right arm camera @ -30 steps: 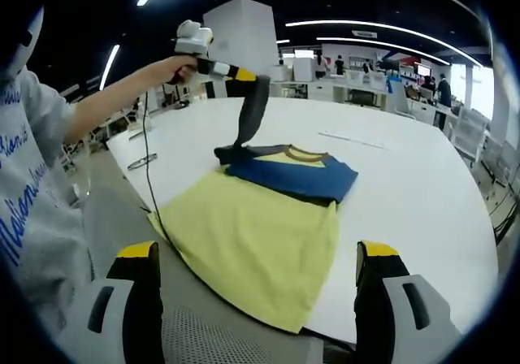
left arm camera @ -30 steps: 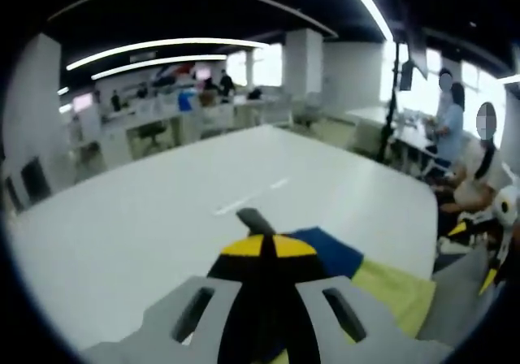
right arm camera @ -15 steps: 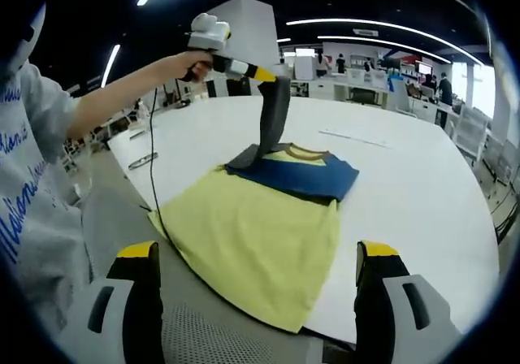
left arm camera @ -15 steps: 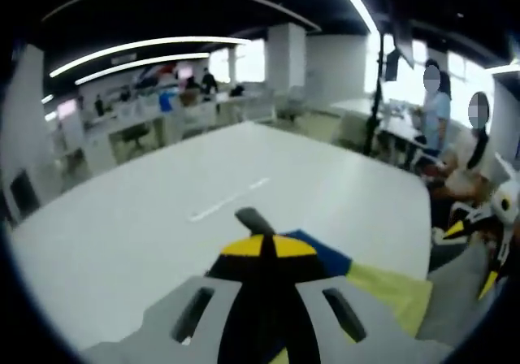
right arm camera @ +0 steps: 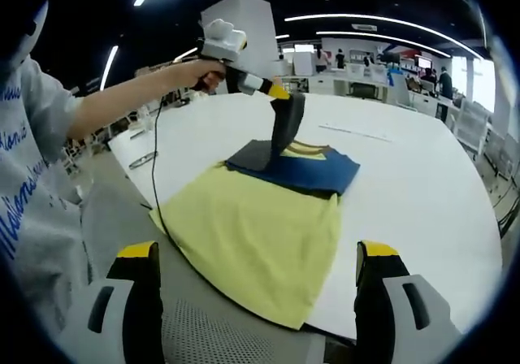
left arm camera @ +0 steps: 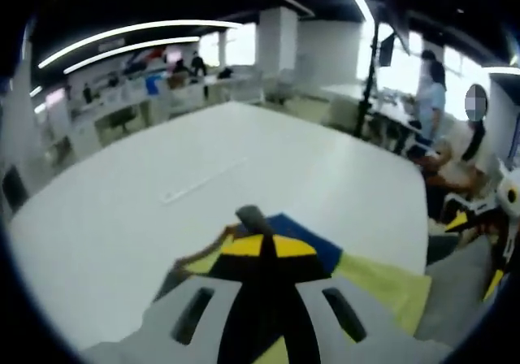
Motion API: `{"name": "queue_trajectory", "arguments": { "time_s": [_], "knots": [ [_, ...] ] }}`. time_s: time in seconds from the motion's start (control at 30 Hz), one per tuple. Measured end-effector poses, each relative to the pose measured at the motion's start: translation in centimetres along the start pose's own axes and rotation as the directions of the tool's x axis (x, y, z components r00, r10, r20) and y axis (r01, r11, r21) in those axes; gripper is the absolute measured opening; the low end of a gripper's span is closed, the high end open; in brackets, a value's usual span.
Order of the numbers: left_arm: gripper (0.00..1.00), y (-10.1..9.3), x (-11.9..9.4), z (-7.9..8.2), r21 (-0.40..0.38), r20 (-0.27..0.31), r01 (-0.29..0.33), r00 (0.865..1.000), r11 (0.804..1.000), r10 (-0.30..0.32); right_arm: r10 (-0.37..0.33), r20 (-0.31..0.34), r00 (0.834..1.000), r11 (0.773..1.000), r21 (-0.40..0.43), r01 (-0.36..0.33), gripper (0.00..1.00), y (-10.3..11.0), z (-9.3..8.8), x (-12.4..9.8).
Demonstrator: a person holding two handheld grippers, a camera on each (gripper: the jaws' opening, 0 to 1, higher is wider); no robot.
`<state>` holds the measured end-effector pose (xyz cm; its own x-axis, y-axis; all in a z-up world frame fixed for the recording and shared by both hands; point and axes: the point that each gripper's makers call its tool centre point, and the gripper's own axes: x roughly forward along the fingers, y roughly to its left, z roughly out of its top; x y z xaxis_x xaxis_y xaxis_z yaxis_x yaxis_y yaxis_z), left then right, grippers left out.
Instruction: Fold the garment on the visible template until the final outline fits inside the template.
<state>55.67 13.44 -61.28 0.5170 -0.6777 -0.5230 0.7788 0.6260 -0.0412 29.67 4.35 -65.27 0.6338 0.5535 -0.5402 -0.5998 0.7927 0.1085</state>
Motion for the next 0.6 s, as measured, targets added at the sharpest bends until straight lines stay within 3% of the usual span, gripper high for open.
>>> {"name": "queue_trajectory", "arguments": {
  "time_s": [0.6],
  "knots": [
    [0.00, -2.2, 4.9, -3.4, 0.003, -0.106, 0.052, 0.993, 0.999, -0.051, 0.014, -0.004, 1.000, 1.000, 0.023, -0.014, 1.00, 0.5, -0.8, 0.7]
  ]
}}
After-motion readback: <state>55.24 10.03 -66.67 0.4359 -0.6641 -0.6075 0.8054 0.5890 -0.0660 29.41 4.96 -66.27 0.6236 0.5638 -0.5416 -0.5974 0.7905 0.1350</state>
